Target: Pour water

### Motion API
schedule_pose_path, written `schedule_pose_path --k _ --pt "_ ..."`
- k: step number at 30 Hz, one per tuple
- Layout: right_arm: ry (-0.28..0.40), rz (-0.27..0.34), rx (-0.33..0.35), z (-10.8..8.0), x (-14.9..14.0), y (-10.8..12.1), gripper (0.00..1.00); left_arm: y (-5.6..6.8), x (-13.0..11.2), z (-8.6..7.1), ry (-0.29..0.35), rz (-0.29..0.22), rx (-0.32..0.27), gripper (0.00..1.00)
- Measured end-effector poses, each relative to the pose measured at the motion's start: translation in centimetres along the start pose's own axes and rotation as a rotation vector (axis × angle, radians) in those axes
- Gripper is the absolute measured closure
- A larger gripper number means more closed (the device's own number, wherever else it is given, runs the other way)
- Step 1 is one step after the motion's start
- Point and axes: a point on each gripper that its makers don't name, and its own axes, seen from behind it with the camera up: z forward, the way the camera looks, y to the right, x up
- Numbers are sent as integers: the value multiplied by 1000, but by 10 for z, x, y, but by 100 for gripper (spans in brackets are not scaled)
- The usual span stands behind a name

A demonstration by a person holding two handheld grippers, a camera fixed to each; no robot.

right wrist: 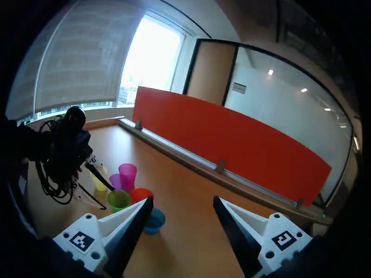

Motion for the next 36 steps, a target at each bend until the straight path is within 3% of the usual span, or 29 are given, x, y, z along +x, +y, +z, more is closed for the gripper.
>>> schedule_pose_path --k 36 --pt "-3 6 -16 -1 -11 13 0 -5 13 29 9 13 15 7"
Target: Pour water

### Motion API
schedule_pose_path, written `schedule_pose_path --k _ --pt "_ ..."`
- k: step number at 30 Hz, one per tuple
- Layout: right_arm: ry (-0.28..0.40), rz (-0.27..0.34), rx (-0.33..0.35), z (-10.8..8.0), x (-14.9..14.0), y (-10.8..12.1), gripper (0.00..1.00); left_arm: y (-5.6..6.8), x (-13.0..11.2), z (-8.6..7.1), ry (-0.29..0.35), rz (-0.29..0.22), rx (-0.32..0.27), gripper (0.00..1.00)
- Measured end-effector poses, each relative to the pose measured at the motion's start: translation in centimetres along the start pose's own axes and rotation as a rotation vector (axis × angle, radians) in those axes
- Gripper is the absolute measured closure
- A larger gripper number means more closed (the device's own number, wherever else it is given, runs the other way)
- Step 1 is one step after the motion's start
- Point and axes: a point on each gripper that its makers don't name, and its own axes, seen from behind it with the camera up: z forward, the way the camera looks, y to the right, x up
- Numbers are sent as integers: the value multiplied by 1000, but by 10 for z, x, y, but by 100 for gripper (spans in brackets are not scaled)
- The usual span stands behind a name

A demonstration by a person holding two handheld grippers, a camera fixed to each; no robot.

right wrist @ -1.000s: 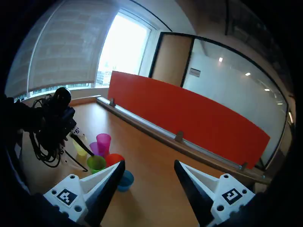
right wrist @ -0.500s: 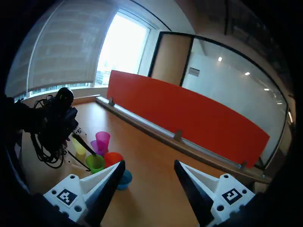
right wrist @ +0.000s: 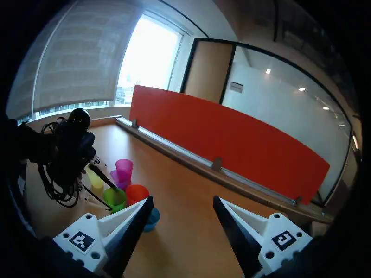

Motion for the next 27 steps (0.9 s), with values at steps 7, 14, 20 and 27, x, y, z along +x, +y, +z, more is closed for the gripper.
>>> schedule_pose_path --k 7,14,20,27 --pt "0 1 1 0 0 0 0 1 2 1 15 7 5 10" --pt "1 0 0 0 1 -1 0 2 4 -1 35 -1 3 11" --pt "3 -1 1 0 2 -2 0 1 12 -9 58 -8 8 12" --pt "9 -1 1 -1 6 -4 0 -2 20 -24 86 -6 21 12"
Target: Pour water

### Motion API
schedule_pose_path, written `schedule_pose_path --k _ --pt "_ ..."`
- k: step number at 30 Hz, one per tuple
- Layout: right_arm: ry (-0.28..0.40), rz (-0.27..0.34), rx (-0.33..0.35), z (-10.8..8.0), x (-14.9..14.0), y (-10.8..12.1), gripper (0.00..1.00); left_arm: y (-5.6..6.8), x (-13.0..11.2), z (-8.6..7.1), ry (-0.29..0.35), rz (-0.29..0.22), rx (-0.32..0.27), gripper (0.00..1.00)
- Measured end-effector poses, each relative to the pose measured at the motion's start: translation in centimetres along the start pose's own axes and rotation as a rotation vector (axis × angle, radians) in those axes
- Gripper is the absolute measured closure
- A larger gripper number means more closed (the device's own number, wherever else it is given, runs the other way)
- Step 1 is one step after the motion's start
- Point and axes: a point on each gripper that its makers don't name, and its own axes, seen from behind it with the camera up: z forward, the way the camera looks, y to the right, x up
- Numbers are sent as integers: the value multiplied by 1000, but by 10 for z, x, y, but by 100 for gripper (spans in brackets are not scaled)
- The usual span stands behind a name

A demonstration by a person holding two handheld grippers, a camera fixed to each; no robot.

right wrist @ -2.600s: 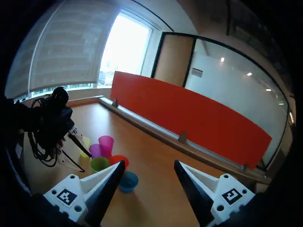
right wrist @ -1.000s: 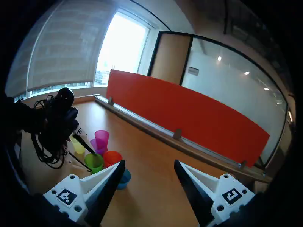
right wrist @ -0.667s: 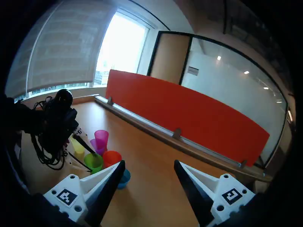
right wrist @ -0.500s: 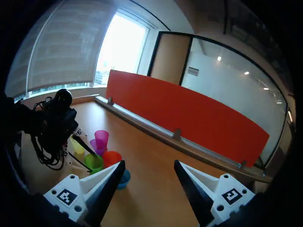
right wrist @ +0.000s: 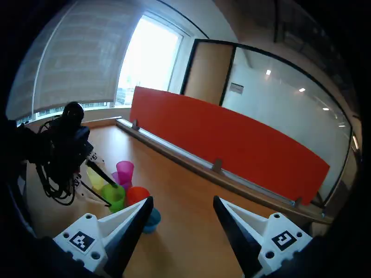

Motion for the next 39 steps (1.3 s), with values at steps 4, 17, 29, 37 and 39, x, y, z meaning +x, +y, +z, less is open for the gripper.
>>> schedule_pose_path --k 4,17,29,37,39 --pt "2 -1 1 -1 2 -1 0 -1 10 -10 31 2 9 12" --pt "11 -7 3 -3 10 -6 0 -5 44 -46 135 3 37 12" --pt "20 -8 5 -5 17 -11 0 -8 69 -76 204 6 61 12" --pt "22 -2 7 -6 19 -14 0 -10 84 -94 255 0 74 12" --pt "21 -1 9 -5 19 -15 0 -10 86 -98 265 -2 74 11"
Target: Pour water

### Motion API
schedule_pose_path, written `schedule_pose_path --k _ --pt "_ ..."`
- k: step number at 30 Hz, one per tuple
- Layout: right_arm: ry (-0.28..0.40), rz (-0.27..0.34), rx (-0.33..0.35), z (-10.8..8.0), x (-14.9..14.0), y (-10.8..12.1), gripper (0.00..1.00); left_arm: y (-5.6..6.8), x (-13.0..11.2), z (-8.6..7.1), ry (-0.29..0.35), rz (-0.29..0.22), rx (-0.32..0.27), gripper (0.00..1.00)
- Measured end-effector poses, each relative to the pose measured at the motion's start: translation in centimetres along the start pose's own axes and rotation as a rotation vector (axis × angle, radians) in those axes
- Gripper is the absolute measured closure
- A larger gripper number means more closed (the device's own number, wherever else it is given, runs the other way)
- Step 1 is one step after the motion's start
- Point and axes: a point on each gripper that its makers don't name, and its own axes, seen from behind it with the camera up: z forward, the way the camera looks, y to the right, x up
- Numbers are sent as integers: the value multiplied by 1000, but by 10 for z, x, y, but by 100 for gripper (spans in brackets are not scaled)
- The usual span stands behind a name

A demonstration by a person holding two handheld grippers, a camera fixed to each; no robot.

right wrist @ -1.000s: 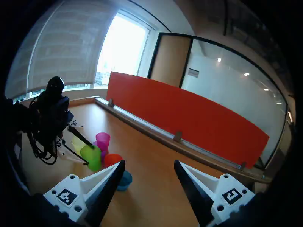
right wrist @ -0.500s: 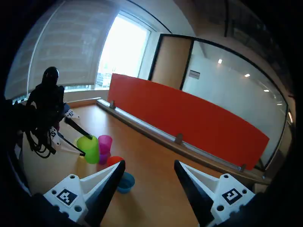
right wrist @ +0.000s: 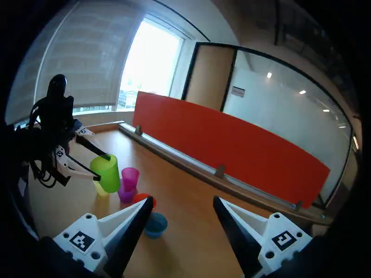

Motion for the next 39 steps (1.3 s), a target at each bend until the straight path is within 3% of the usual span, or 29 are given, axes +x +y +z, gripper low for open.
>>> schedule_pose_path --k 20,39 --pt "4 -3 7 2 4 -6 0 -4 30 -25 96 -14 17 11" --pt "8 -8 23 9 9 -15 0 -1 53 -43 170 -47 1 10"
